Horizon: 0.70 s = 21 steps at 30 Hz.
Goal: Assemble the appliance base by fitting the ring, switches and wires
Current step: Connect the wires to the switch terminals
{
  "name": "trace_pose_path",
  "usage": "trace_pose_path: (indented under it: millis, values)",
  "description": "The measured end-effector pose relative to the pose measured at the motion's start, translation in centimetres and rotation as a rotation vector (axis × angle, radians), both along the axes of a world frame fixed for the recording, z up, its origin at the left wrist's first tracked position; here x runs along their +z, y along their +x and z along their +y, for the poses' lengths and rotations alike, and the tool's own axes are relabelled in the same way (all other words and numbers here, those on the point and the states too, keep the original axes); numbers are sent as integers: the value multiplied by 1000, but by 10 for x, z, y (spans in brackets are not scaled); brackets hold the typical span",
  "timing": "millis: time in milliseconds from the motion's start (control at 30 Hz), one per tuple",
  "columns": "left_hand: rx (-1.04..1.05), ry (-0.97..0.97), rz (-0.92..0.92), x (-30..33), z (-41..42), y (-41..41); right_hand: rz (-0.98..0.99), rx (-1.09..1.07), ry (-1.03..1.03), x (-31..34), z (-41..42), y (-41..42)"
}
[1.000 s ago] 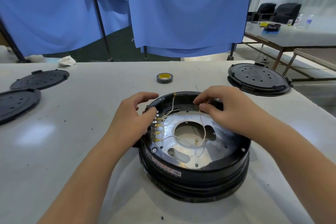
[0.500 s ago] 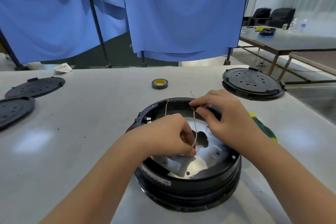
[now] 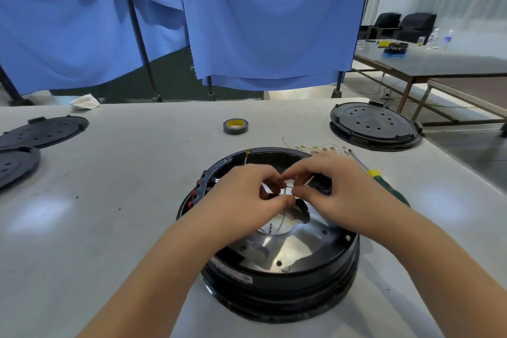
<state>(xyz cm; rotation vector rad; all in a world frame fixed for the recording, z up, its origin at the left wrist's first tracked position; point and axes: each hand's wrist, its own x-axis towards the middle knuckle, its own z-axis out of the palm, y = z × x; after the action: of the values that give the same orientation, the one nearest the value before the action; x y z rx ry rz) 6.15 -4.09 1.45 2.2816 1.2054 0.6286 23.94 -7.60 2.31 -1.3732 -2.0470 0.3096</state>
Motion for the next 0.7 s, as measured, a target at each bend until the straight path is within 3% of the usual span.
trace_pose_path:
  millis: [167, 467, 700]
  values:
    - [4, -5, -164, 3, -1, -3, 125, 27, -45, 0, 1, 2]
    - [51, 76, -180, 3, -3, -5, 210, 31, -74, -1, 3, 7]
    - [68, 309, -150, 2, -9, -3, 381, 21, -140, 0, 4, 13]
